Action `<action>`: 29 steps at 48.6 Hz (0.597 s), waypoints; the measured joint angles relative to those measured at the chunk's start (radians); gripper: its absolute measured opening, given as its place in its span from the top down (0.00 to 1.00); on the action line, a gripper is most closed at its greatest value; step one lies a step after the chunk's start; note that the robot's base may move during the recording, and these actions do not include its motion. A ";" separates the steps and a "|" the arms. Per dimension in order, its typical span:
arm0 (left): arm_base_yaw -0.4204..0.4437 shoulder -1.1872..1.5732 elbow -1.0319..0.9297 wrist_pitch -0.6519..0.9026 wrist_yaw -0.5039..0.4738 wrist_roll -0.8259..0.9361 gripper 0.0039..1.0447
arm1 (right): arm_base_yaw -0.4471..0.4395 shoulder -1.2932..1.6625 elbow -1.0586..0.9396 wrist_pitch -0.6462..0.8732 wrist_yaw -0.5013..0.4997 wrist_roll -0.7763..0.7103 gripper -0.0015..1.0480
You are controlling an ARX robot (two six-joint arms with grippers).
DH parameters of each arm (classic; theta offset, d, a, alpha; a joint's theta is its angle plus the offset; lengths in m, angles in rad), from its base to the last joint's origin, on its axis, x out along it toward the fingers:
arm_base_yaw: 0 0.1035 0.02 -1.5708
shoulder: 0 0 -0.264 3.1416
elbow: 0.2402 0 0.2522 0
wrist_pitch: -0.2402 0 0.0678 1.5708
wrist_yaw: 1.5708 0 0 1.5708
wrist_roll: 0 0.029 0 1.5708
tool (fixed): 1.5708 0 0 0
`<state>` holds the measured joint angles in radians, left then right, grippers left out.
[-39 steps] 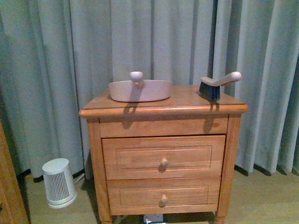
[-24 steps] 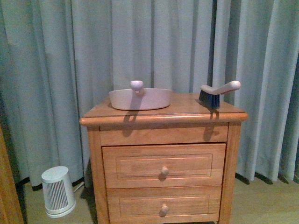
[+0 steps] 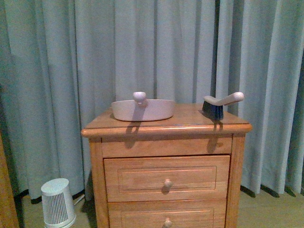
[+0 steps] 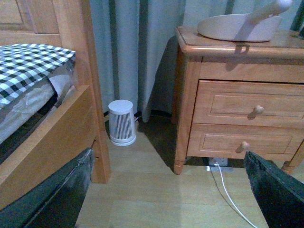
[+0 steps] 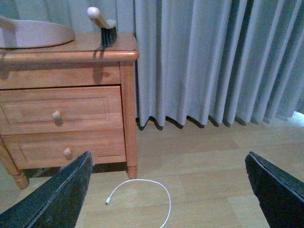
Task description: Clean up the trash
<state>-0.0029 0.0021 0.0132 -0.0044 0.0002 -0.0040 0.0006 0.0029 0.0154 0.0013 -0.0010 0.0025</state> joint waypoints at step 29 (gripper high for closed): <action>0.000 0.000 0.000 0.000 0.000 0.000 0.07 | 0.000 0.000 0.000 0.000 0.000 0.000 0.07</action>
<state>-0.0029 0.0021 0.0132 -0.0044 -0.0002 -0.0040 0.0006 0.0029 0.0154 0.0013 -0.0006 0.0025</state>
